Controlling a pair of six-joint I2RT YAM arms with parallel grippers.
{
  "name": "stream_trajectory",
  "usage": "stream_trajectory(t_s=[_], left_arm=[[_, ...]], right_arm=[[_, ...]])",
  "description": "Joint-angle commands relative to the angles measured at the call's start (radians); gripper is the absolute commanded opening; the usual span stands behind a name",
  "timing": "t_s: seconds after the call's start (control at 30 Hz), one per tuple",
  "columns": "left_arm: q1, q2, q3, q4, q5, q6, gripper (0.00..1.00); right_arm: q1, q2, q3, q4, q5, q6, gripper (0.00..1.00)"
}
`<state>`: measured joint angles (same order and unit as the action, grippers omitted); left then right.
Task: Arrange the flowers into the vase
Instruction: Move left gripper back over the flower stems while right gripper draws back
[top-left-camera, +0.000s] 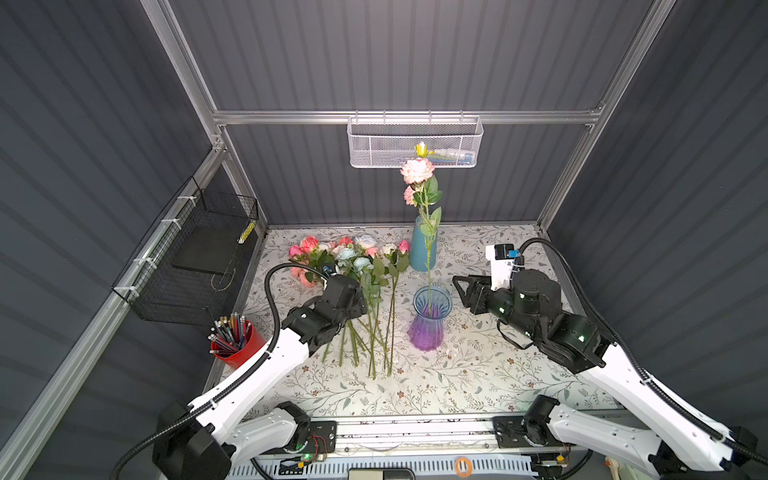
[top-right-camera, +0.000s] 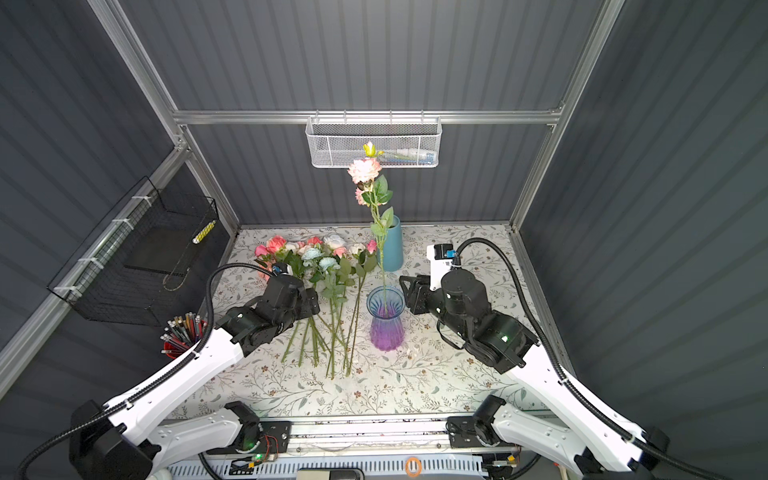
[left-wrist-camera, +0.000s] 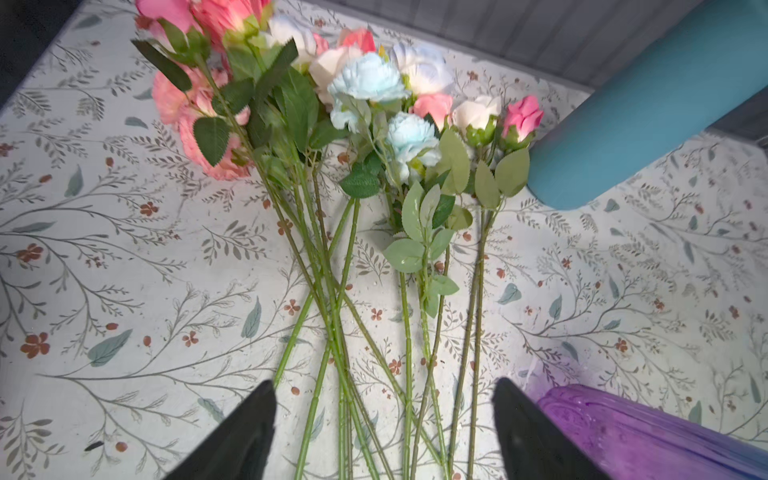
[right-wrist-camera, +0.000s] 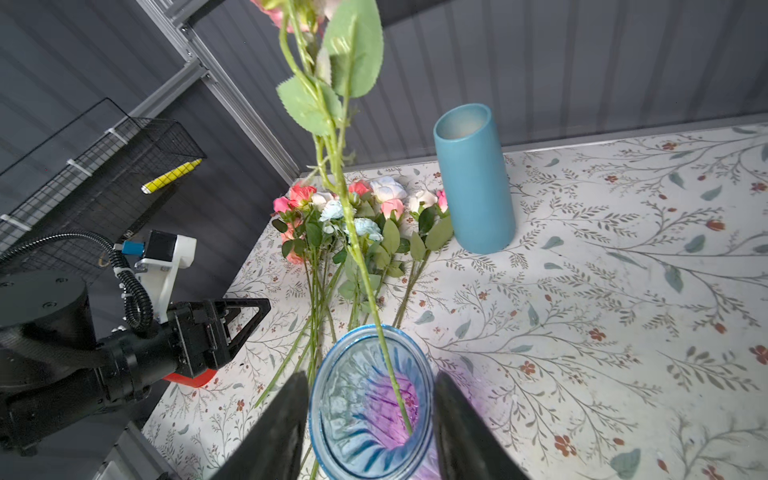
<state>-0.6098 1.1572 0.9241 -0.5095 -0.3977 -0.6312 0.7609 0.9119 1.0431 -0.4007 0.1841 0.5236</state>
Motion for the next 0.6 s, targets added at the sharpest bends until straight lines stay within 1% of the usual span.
stream_trajectory(t_s=[0.0, 0.07, 0.17, 0.23, 0.3, 0.37, 0.43, 0.47, 0.53, 0.57], left_arm=[[0.053, 0.103, 0.053, -0.011, 0.123, 0.022, 0.64], [0.091, 0.184, 0.083, -0.010, 0.177, 0.035, 0.51], [0.107, 0.309, 0.140, -0.003, 0.261, 0.089, 0.45], [0.105, 0.404, 0.199, -0.043, 0.308, 0.124, 0.41], [0.105, 0.472, 0.242, -0.090, 0.271, 0.133, 0.40], [0.105, 0.501, 0.252, -0.096, 0.226, 0.147, 0.43], [0.106, 0.516, 0.271, -0.102, 0.219, 0.160, 0.43], [0.104, 0.522, 0.278, -0.098, 0.242, 0.168, 0.44], [0.097, 0.541, 0.301, -0.092, 0.306, 0.186, 0.43], [0.075, 0.555, 0.322, -0.098, 0.316, 0.199, 0.43]], right_arm=[[0.002, -0.001, -0.017, -0.037, 0.047, 0.000, 0.53], [0.002, -0.007, -0.027, -0.046, 0.066, 0.005, 0.54], [-0.002, -0.021, -0.050, -0.070, 0.069, 0.010, 0.55], [-0.006, -0.035, -0.064, -0.082, 0.069, 0.015, 0.55], [-0.011, -0.053, -0.082, -0.089, 0.076, 0.021, 0.55], [-0.019, -0.074, -0.108, -0.089, 0.080, 0.025, 0.56], [-0.029, -0.090, -0.121, -0.091, 0.083, 0.028, 0.56], [-0.035, -0.095, -0.125, -0.095, 0.082, 0.028, 0.56], [-0.051, -0.103, -0.131, -0.105, 0.076, 0.028, 0.56], [-0.062, -0.104, -0.130, -0.107, 0.070, 0.024, 0.56]])
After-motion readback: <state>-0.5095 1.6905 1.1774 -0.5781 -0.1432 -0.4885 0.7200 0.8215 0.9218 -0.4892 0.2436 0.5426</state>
